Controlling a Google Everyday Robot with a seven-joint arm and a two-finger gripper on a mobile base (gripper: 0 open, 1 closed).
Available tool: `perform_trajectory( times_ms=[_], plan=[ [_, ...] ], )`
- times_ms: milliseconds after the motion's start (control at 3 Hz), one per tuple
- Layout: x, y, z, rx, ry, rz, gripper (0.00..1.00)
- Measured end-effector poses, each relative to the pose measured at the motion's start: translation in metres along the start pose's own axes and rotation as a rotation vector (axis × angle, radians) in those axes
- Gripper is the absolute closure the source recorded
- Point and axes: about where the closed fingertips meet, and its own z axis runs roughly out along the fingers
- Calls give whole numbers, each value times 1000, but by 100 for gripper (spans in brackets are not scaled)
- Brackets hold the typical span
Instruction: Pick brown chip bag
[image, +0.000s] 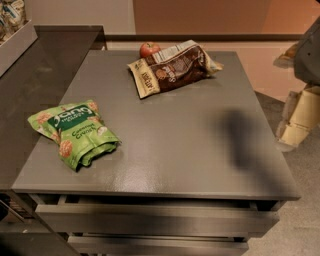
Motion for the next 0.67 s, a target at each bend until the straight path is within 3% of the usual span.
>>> perform_trajectory(
  times_ms=[667],
  plan=[
    [-1, -12, 4, 28, -14, 33, 0]
  ],
)
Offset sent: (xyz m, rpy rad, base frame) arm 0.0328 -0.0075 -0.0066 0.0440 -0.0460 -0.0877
